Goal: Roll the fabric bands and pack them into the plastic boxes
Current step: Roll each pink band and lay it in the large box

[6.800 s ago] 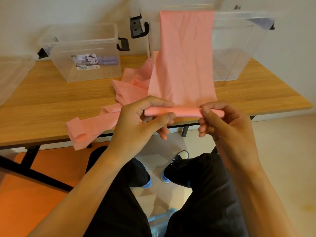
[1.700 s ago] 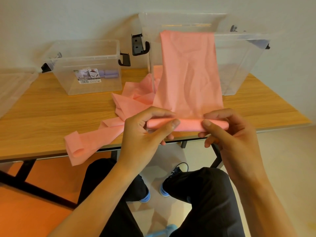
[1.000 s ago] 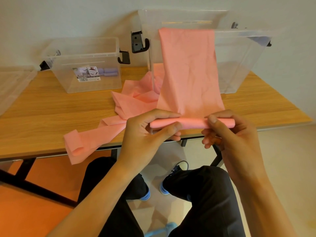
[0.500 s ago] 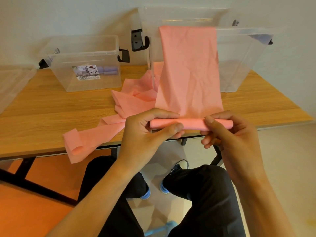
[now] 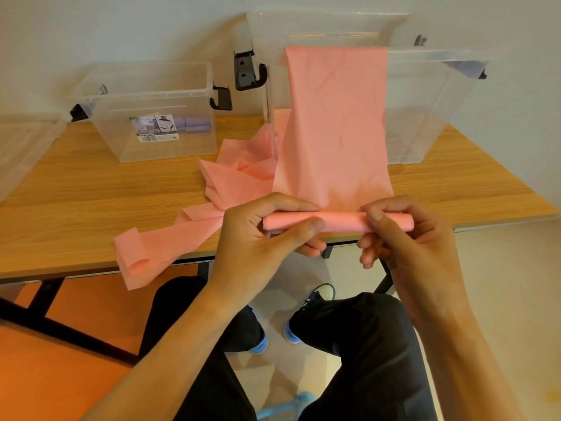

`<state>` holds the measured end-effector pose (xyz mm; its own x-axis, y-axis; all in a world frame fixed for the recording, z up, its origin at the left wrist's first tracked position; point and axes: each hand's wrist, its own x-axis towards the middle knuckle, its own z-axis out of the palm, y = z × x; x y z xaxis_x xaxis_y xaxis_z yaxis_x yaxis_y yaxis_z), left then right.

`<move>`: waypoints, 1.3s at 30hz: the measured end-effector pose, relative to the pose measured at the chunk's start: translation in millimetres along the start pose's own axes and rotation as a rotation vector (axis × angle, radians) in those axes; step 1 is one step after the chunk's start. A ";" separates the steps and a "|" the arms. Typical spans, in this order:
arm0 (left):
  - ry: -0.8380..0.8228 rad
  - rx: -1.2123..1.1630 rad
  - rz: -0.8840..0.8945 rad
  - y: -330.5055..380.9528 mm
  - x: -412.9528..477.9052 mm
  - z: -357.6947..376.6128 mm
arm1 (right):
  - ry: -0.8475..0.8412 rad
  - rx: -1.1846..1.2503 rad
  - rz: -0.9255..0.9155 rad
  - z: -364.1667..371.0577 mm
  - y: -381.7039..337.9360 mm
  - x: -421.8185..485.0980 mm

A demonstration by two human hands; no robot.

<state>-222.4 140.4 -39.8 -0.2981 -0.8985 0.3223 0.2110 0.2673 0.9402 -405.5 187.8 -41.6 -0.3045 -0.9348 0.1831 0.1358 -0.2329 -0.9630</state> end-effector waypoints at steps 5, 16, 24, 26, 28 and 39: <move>0.022 -0.002 -0.017 0.1 0.4 1.4 | -0.060 -0.003 0.013 0.7 0.9 -0.6; 0.045 -0.006 -0.006 0.3 0.2 -0.5 | -0.065 0.017 0.013 0.8 -1.5 -1.8; 0.031 0.002 0.003 0.4 -1.0 -1.6 | -0.037 0.007 0.028 -0.5 -0.9 -2.2; 0.042 0.001 0.010 0.4 0.4 -1.8 | -0.070 0.017 0.029 -0.6 -2.1 -2.4; 0.044 -0.001 0.008 1.6 1.1 -1.3 | -0.084 0.008 0.021 -0.8 -2.3 -2.1; 0.009 -0.009 -0.015 0.6 -1.3 -0.8 | -0.053 0.010 0.025 -1.9 -1.8 -0.4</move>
<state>-221.2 141.5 -39.8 -0.2933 -0.9054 0.3069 0.2152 0.2503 0.9440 -407.4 189.1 -40.3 -0.2504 -0.9533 0.1691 0.1524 -0.2113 -0.9655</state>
